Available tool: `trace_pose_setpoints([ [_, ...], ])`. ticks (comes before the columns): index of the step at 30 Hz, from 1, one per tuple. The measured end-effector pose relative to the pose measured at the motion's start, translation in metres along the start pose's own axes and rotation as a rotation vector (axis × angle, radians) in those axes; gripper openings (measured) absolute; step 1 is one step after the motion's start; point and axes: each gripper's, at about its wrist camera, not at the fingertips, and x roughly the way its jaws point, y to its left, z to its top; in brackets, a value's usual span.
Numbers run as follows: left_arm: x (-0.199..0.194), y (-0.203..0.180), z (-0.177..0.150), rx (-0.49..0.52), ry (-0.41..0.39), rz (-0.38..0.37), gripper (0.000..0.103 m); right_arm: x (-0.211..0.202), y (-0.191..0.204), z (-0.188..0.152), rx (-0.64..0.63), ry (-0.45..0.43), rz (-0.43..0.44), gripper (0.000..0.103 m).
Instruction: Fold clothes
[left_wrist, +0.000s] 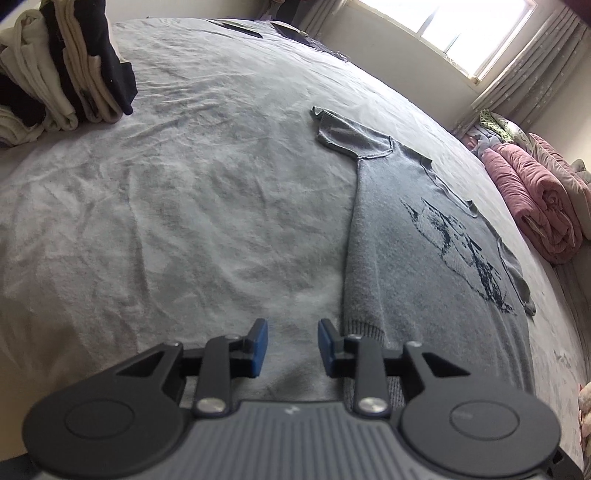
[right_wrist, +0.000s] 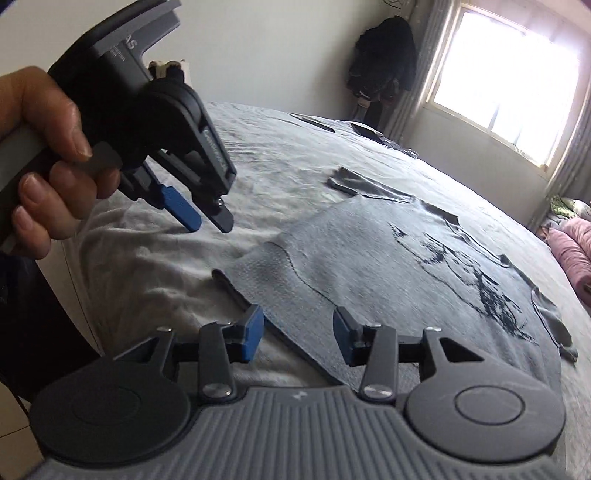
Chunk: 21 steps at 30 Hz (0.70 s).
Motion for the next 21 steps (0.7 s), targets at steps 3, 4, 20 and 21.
trace_pose_setpoints([
  [3,-0.001,0.003,0.0,0.017,0.002,-0.013,0.031,0.012,0.01,0.004,-0.028,0.019,0.003,0.046],
  [4,-0.002,0.004,-0.001,0.021,0.002,-0.018,0.031,0.017,0.013,0.005,-0.034,0.027,0.003,0.046],
  [20,-0.007,0.022,0.001,-0.01,-0.015,-0.048,0.032,0.046,0.037,0.03,-0.169,0.028,-0.06,0.041],
  [21,-0.007,0.024,0.001,-0.016,-0.014,-0.053,0.032,0.048,0.036,0.031,-0.179,0.027,-0.068,0.034],
])
